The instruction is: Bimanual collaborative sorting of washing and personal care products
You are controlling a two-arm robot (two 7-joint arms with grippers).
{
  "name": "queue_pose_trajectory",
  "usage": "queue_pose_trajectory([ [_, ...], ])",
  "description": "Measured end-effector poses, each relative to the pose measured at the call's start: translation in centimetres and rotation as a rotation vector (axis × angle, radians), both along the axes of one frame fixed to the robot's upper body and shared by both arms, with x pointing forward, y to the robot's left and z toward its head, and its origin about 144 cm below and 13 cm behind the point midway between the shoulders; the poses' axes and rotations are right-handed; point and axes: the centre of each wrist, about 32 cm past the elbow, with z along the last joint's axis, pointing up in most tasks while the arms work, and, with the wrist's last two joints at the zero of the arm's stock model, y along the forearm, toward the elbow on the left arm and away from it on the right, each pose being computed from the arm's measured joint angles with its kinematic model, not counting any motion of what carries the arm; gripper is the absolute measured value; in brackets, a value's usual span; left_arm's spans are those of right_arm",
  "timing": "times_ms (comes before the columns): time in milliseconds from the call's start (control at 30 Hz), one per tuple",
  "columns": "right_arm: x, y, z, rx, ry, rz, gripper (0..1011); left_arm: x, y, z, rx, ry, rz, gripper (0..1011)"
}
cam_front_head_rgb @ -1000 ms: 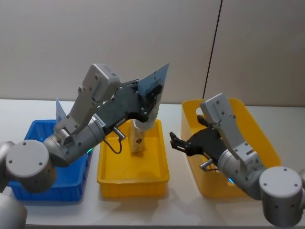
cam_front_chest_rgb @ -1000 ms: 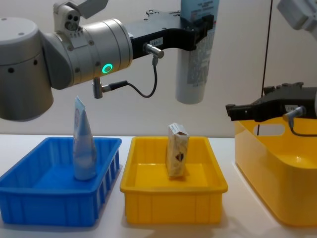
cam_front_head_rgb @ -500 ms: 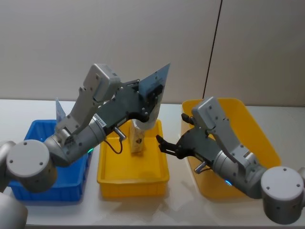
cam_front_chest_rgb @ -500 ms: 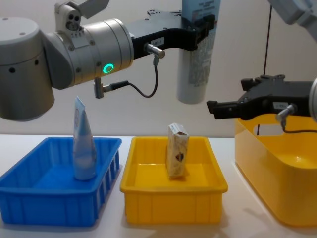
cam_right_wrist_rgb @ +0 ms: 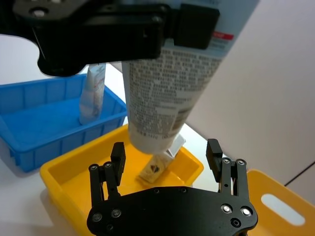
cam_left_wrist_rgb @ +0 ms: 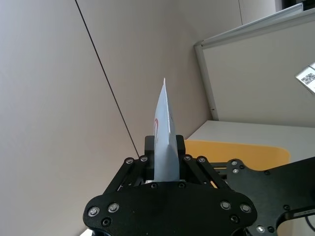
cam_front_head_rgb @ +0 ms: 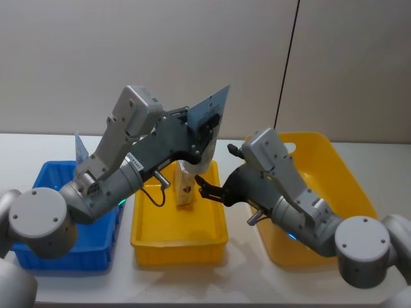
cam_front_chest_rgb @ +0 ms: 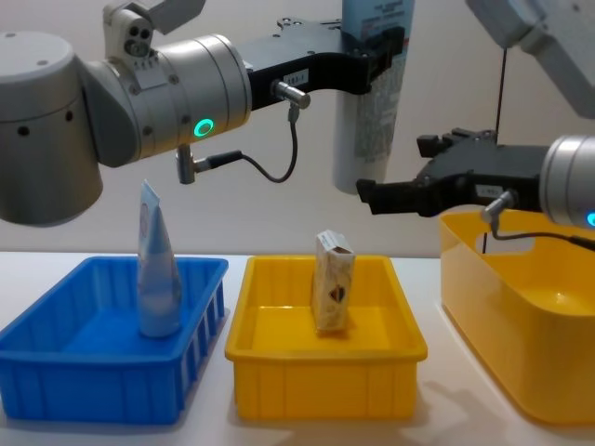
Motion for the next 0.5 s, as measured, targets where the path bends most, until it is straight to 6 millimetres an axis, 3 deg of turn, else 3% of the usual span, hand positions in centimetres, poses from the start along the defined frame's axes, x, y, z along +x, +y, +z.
queue_pose_trajectory([
  [500, 2.1, 1.9, -0.3, 0.014, -0.027, 0.03, 1004, 0.0, 0.0, 0.0, 0.0, 0.0, 0.0, 193],
])
